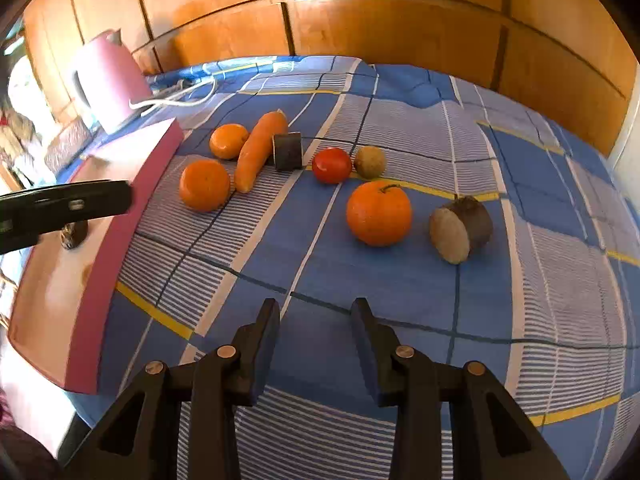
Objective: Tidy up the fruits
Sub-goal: 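Grasp a mandarin orange on the bed cover with the left gripper, then place the mandarin in the tray with left gripper while right grasps a yam piece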
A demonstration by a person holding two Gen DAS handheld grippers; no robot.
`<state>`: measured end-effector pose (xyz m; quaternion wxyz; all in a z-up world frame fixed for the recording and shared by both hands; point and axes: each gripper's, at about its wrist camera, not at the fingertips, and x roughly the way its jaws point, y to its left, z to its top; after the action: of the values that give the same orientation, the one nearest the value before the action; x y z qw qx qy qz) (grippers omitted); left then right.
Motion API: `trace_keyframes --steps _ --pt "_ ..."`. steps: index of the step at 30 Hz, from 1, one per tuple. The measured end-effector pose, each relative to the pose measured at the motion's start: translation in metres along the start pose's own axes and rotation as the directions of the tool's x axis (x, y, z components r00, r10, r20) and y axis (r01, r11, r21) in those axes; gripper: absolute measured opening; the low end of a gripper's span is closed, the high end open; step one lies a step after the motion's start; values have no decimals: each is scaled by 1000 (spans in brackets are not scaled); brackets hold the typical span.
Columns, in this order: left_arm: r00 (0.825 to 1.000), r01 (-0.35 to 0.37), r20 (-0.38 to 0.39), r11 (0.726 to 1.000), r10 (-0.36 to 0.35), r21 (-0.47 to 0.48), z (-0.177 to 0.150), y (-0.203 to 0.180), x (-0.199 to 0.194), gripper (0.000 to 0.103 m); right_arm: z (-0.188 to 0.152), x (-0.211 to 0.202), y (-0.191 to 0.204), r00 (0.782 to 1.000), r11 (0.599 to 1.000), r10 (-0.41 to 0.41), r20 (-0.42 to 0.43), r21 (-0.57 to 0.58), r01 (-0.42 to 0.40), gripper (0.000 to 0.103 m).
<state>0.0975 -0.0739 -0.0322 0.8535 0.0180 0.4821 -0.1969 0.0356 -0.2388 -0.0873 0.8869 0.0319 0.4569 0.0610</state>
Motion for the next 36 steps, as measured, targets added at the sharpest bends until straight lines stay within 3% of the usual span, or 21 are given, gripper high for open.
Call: trace_keyframes --steps 9,14,16,27,31,36 --pt "997 -45 -62 998 47 35 22 -11 46 47 -2 -2 -9 997 996 78 18 32 -78 40" --pt "994 -64 -91 997 68 40 25 -11 65 46 -3 -2 -10 996 996 83 28 25 -84 40" --pt "991 -69 -109 997 72 33 22 -10 72 39 -3 -1 -10 996 996 84 30 25 -85 40" --pt "998 -53 -45 998 55 41 -5 -26 46 37 -3 -4 -15 994 994 103 26 39 -104 38" --pt "999 -26 -44 999 27 31 -18 -32 39 37 -2 -16 -28 996 995 66 66 73 -71 35" --pt "999 4 -43 999 -2 52 -34 -47 35 37 4 -32 -54 992 992 -40 117 122 26 35"
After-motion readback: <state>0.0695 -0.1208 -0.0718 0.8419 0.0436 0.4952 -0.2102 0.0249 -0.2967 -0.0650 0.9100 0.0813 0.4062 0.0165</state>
